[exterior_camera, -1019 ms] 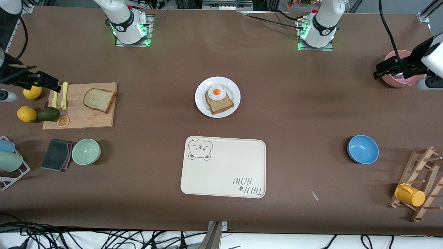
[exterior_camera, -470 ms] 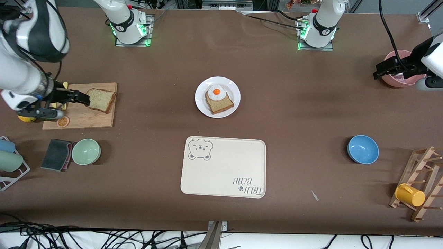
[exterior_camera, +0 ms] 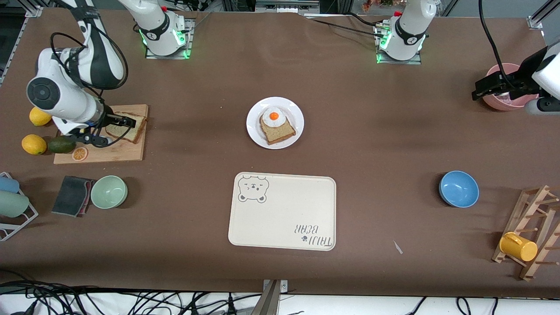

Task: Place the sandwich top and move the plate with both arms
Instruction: 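Reach the right gripper down to the bread slice on the cutting board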

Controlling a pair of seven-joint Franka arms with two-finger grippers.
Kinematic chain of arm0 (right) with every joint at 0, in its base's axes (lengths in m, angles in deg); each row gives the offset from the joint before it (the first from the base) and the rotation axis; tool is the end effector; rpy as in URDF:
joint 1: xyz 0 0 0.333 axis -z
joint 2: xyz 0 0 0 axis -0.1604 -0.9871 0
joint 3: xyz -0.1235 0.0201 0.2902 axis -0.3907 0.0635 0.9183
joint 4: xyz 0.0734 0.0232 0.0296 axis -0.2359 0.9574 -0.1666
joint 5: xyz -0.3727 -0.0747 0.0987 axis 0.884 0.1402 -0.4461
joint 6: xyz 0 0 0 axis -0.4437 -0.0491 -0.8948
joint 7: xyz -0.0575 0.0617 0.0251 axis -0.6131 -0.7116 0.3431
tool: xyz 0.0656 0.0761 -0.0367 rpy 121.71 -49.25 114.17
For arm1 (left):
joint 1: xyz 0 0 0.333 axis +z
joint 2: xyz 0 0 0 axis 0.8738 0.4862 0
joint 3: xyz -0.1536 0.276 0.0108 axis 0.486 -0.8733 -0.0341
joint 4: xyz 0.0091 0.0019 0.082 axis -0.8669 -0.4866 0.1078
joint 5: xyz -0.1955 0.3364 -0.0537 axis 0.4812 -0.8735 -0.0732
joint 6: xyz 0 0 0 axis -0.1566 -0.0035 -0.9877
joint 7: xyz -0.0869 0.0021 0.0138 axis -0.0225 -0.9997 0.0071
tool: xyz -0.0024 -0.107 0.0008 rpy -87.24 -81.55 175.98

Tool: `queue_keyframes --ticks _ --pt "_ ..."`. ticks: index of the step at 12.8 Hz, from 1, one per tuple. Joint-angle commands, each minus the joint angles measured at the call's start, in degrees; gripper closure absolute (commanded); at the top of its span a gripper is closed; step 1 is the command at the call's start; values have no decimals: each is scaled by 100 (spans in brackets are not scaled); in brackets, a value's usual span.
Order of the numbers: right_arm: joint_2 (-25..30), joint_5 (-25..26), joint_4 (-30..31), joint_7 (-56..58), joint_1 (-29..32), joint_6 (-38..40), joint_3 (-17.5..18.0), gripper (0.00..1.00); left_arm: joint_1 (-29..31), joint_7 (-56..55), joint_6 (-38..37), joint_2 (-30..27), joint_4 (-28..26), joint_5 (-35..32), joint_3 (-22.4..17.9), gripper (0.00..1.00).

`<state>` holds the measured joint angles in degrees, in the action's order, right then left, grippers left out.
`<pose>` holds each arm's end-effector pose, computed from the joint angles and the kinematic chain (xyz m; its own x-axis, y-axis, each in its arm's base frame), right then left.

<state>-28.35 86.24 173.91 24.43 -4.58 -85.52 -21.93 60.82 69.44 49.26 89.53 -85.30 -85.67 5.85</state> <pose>0.4900 -0.0204 0.2898 0.9621 -0.1515 -0.2267 -0.1216 -0.9826 0.1407 0.5429 -0.0030 0.6161 0.9852 0.0508 -0.1639 0.0574 -0.9977 0.0355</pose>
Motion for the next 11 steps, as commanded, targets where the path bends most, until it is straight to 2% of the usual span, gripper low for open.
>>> queue_keyframes --ticks 1,2,3,11 --pt "-225 280 152 -304 18 -209 3 4 35 74 -45 -16 -15 -115 52 0" --pt "-340 664 152 -706 9 -305 3 5 35 74 -45 -16 -15 -115 52 0" --pt "-437 834 152 -1111 9 -393 3 6 35 74 -45 -16 -15 -115 52 0" --pt "-868 783 353 -1414 18 -1183 -6 15 35 39 -45 -16 -15 -115 52 0"
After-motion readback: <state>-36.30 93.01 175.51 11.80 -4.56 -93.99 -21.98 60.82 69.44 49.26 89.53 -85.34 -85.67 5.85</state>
